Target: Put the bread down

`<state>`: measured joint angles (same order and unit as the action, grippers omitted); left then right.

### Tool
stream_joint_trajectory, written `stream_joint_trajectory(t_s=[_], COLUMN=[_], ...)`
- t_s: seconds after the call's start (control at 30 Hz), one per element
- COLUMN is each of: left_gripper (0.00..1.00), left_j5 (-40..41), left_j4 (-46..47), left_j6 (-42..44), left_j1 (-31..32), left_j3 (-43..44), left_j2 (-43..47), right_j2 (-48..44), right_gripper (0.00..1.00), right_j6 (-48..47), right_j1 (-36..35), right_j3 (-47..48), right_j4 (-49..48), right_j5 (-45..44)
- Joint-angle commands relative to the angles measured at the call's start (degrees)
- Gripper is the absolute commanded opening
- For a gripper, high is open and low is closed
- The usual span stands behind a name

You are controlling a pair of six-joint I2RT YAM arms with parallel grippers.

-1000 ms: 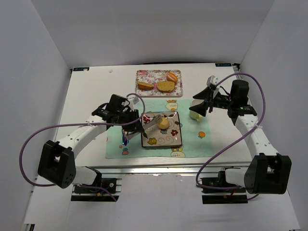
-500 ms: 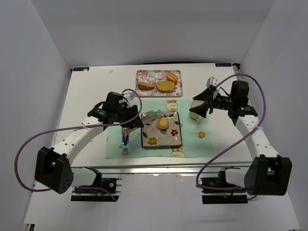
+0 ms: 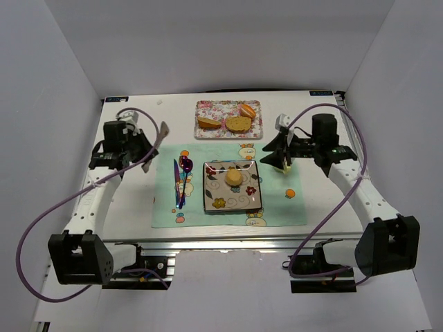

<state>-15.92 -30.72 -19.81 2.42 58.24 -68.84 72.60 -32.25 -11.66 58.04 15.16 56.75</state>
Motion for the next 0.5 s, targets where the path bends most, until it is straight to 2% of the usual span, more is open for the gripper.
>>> stream_joint_trajectory(t_s=[0.0,0.1,0.3,0.4,0.43,0.47], left_gripper=[0.0,0.0,0.0,0.0,0.05,0.09], left_j5=[5.3,8.2,19.7,16.7,16.0,11.7], left_j4=[1.3,3.8,15.6,19.8,20.4,21.2], left_j6=[8.8,14.2,27.2,27.4,27.3,27.4], left_j1=[-2.3,-4.4,-6.2,-10.8,-11.8,-13.5], left_j3=[0.5,0.0,-9.9,-13.2,-13.7,-14.3], left_j2=[-0.6,-2.9,-6.8,-11.9,-14.8,-16.1], right_j2=[1.0,1.6,3.1,3.1,3.0,2.9], right_gripper=[0.52,0.54,0.6,0.75,0.89,0.89], right_j6=[-1.0,-0.4,1.3,4.2,5.9,7.8], right_j1=[-2.9,-3.5,-3.5,-3.7,-3.8,-3.9], right_j3=[3.0,3.2,3.7,3.7,3.6,3.5], right_j4=[3.1,2.2,2.1,0.9,0.3,-1.4], right_j5=[-3.2,-3.1,-4.4,-6.4,-7.6,-9.1])
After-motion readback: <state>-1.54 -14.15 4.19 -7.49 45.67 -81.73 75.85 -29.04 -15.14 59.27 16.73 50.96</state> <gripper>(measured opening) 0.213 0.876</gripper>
